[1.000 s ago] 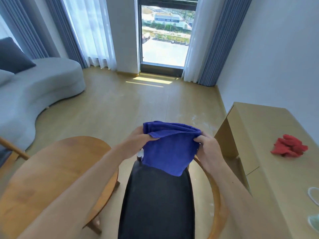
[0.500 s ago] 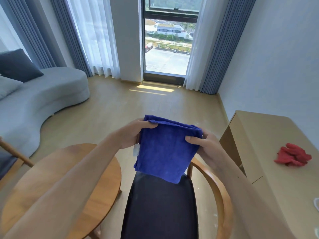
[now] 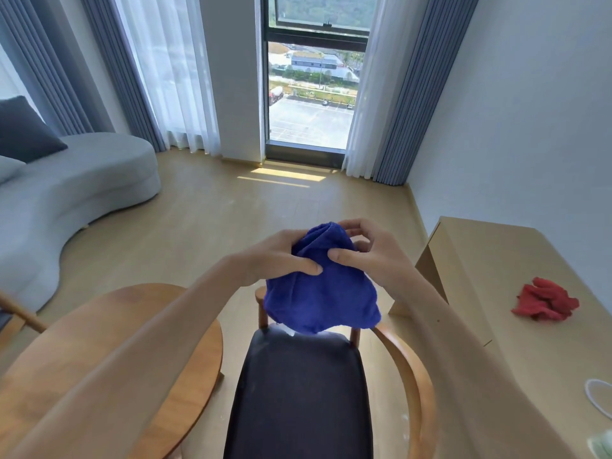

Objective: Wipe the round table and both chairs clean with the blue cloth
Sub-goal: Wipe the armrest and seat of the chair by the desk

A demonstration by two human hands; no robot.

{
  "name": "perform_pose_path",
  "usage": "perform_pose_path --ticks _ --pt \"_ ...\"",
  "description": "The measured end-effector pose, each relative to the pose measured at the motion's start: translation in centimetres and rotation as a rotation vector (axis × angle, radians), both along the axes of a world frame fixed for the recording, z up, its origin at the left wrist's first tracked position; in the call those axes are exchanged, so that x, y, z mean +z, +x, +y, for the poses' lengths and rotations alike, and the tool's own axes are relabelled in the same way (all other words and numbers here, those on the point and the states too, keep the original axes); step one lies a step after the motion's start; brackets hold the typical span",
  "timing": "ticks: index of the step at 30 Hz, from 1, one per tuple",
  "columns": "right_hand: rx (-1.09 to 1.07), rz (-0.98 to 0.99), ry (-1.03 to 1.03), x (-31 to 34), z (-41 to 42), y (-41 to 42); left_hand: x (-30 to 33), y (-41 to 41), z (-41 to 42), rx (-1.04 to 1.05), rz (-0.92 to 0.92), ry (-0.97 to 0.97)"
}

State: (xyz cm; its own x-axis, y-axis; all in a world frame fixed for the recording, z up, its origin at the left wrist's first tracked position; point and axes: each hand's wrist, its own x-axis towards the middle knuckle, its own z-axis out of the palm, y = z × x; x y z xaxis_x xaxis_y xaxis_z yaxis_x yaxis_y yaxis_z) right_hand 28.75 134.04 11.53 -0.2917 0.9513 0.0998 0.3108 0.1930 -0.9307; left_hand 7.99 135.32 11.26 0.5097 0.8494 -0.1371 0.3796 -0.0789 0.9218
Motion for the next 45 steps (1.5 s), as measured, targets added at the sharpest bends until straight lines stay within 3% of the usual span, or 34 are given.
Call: perform_pose_path --ticks 4,8,14,20,23,26,29,32,37,41,45 --pt "0.158 -0.117 -0.247 -3.0 -1.1 1.6 -0.1 -1.3 0.1 0.03 -0.151 -0.051" --pt "0.052 -0.07 -0.274 -5.2 -1.6 1.5 -0.4 -3.0 0.6 0.034 -0.243 -0.115" --pt "-0.182 0.232 -0.252 -6.1 -1.3 2.6 -2.2 -5.5 0.3 0.095 -0.079 -0.139" --pt "-0.296 0.49 -0.411 -7.5 -1.1 2.6 -3.9 -5.2 0.6 0.397 -0.119 -0.179" --pt "-0.263 0.547 -0.444 -7.9 -1.2 2.9 -3.9 -5.6 0.5 0.29 -0.144 -0.242" --pt "-0.238 0.307 -0.275 -8.1 -1.5 2.5 -4.2 -5.1 0.1 0.117 0.017 -0.125" --pt "-0.237 -0.14 0.034 -8.4 -1.5 2.0 -4.8 -4.0 0.3 0.091 0.358 0.128" --pt "-0.193 -0.393 0.202 -8.4 -1.4 2.0 -5.6 -3.5 0.7 0.108 0.571 0.342" --pt "-0.139 -0.682 0.464 -8.2 -1.3 2.5 -6.4 -3.8 1.0 0.144 0.523 0.414" --pt "-0.028 -0.546 0.399 -8.4 -1.1 3.2 -5.5 -3.9 0.6 0.069 0.338 0.321" --pt "0.008 -0.447 0.345 -9.4 -1.2 3.7 -5.0 -3.6 0.3 0.246 0.108 0.152"
